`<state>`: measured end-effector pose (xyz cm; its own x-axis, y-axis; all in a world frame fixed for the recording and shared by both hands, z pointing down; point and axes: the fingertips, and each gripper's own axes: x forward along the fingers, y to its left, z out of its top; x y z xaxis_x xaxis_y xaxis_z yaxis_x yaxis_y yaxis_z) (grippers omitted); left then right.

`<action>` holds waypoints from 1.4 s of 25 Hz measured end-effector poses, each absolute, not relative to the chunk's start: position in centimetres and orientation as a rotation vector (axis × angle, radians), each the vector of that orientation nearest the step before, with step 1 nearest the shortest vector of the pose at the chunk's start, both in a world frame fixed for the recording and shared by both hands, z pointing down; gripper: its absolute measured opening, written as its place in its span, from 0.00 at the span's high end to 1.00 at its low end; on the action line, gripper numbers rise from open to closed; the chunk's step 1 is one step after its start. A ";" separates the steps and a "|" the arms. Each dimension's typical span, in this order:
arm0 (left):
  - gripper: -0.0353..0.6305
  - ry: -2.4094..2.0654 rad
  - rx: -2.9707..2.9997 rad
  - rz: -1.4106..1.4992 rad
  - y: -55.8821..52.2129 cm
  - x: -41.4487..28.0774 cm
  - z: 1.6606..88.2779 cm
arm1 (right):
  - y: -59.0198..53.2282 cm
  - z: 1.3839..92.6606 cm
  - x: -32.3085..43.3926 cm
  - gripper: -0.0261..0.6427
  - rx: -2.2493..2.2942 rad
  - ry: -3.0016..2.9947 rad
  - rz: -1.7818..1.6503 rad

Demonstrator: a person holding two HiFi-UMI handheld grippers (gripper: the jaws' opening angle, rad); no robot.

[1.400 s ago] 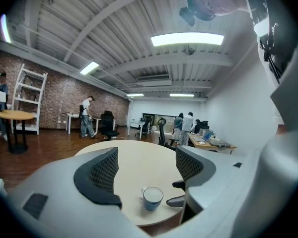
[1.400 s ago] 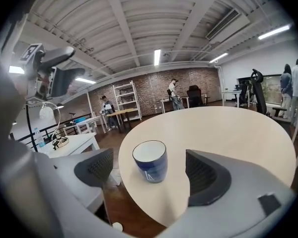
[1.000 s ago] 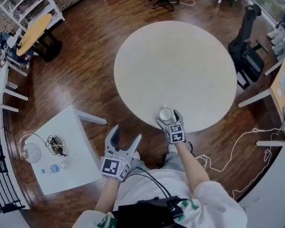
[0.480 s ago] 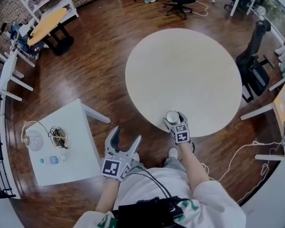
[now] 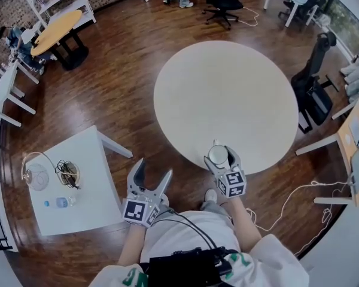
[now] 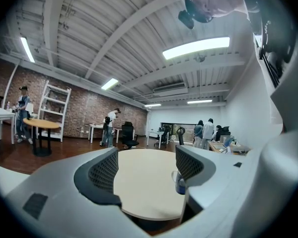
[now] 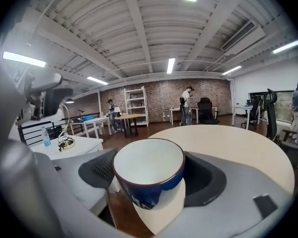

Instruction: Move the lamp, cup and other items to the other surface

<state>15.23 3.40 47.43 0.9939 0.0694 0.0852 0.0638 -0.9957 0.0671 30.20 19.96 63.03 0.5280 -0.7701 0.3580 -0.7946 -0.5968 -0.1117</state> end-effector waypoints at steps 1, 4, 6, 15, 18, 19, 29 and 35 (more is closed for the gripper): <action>0.41 0.101 3.073 0.127 3.2 15.3 47.3 | 20.0 61.8 29.7 0.33 2.699 -1.396 0.561; 0.41 0.082 3.075 0.110 2.8 15.1 47.2 | 19.5 58.3 27.9 0.33 2.714 -1.461 0.536; 0.41 0.057 3.076 0.100 2.4 14.8 47.0 | 19.0 56.8 26.8 0.33 2.722 -1.509 0.518; 0.41 -0.181 3.055 0.086 -1.2 10.6 46.8 | 11.5 52.1 21.6 0.33 2.552 -1.845 0.423; 0.41 -0.328 3.033 0.082 -3.2 7.7 46.8 | 7.4 51.9 19.4 0.33 2.444 -1.984 0.453; 0.41 -0.380 3.012 0.074 -4.1 6.6 46.7 | 5.8 52.0 18.6 0.33 2.405 -2.026 0.459; 0.41 -0.901 2.878 0.077 -12.2 -7.4 47.5 | -9.3 53.3 6.3 0.33 1.916 -2.431 0.434; 0.41 -1.096 2.807 0.101 -14.6 -13.8 47.9 | -16.0 56.1 -2.5 0.33 1.623 -2.548 0.487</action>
<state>-13.84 -14.58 47.93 0.7345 -0.6700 0.1080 -0.6784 -0.7287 0.0937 -2.50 -15.98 56.09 -0.4350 -0.8687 0.2369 -0.8949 0.3878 -0.2211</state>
